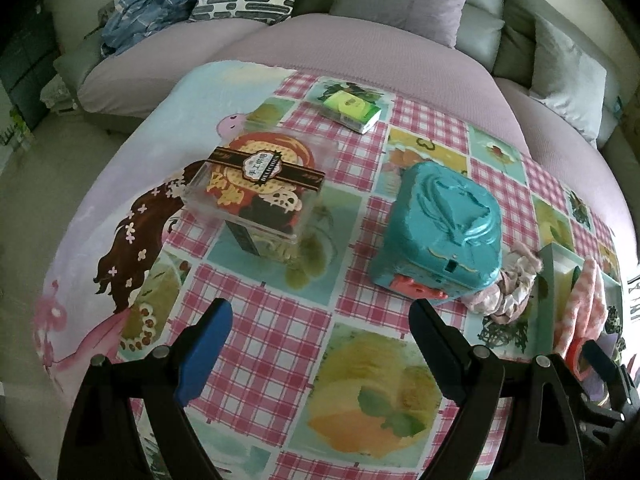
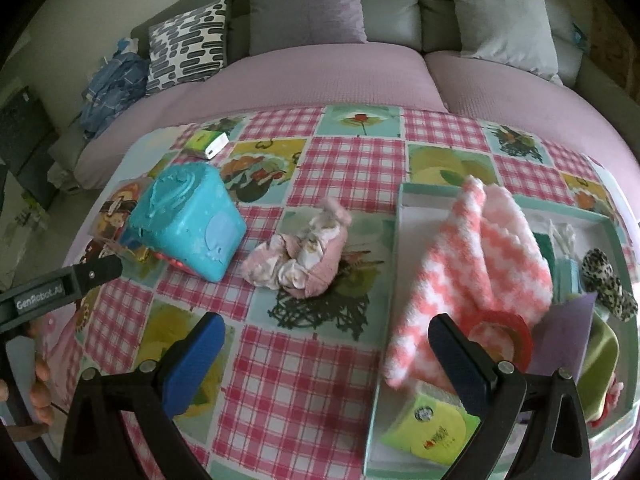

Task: Organize soft objects
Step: 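Move both open tools back toward the pink floral scrunchie, then grasp the pink floral scrunchie with the right tool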

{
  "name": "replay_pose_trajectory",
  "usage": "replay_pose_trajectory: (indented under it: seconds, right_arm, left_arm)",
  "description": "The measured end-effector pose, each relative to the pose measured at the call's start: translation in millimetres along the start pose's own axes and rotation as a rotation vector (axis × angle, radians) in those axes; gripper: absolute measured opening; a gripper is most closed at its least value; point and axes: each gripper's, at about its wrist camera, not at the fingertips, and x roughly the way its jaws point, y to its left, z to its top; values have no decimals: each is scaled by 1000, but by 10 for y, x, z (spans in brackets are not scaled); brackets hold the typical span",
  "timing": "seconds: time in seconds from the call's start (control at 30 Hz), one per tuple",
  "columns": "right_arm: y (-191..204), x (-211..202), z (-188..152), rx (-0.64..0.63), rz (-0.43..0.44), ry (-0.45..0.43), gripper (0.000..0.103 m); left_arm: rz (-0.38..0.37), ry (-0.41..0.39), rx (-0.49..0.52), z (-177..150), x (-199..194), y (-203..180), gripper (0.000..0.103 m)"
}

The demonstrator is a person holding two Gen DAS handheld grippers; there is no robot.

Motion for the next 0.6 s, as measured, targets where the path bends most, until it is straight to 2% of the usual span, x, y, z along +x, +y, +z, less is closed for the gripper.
replay_pose_trajectory:
  seconds: [0.33,0.47,0.6]
  right_arm:
    - [177,331,212,-68,-9,42,102]
    - [148,540,297,-48,23,85,89]
    - [70,702,378,-10,48,123,75]
  left_arm:
    - [2,1,25,180,-7,73,90]
    - [13,-4,37,278,-25,118,90]
    - [-10,-8,40,386,-25,138,90]
